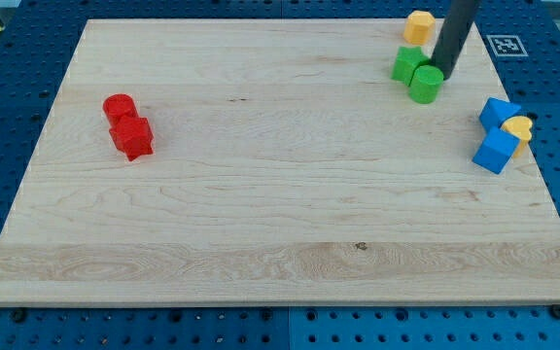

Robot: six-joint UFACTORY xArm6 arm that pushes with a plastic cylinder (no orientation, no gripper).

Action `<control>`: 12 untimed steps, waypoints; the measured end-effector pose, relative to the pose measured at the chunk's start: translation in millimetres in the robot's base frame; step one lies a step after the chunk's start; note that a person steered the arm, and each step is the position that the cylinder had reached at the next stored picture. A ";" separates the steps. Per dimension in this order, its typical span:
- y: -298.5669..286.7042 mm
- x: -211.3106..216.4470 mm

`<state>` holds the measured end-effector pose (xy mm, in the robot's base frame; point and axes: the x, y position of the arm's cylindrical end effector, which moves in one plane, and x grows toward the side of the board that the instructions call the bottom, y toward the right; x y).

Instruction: Push the green star towards the center of the board

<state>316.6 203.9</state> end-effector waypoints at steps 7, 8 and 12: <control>-137.6 -32.2; -204.1 -27.6; -143.5 -16.6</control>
<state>300.0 60.4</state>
